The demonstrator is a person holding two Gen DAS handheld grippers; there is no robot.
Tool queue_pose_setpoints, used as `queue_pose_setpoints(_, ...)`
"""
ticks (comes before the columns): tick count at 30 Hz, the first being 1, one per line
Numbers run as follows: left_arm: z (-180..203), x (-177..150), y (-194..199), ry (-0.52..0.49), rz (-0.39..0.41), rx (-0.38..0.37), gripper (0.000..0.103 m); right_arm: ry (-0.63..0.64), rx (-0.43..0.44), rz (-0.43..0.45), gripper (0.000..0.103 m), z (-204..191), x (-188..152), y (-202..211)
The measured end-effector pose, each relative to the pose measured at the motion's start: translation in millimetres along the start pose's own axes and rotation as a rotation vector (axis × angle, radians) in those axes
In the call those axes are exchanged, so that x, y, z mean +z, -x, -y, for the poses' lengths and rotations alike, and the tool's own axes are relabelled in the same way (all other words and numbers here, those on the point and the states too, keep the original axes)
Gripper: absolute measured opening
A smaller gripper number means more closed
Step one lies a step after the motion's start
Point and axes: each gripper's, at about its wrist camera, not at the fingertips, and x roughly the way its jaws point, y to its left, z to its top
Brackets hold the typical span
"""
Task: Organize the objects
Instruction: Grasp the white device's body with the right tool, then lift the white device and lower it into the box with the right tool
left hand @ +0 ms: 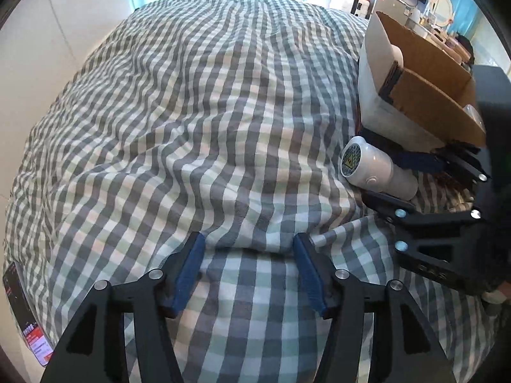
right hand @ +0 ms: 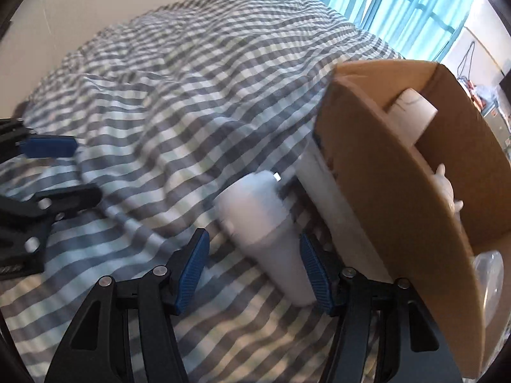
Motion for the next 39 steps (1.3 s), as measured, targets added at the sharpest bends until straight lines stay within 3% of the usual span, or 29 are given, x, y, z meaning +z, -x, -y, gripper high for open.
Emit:
queue_pose_setpoints(6, -2, 0, -2, 0.019, -0.001, -0.019, 0.062, 0.137, -0.149, -0.050, 0.059, -19, 2, -29)
queue_pose_setpoints(14, -1, -7, 11, 0.026, 0.029, 0.008, 0.062, 0.083, -0.127, -0.014, 0.048, -2, -7, -15)
queue_pose_setpoints(21, 12, -11, 25, -0.017, 0.063, 0.061, 0.062, -0.044, -0.002, 0.064, 0.044, 19, -21, 43)
queue_pose_setpoints(27, 33, -10, 42, -0.059, 0.107, 0.047, 0.062, -0.149, 0.078, 0.149, 0.044, 31, -43, 97)
queue_pose_setpoints(32, 63, 6, 69, -0.109, 0.185, 0.024, 0.062, -0.260, 0.092, 0.237, 0.044, 60, -48, 143)
queue_pose_setpoints(39, 105, 49, 106, -0.152, 0.310, -0.017, 0.062, -0.357, 0.006, 0.329, 0.044, 113, -46, 192)
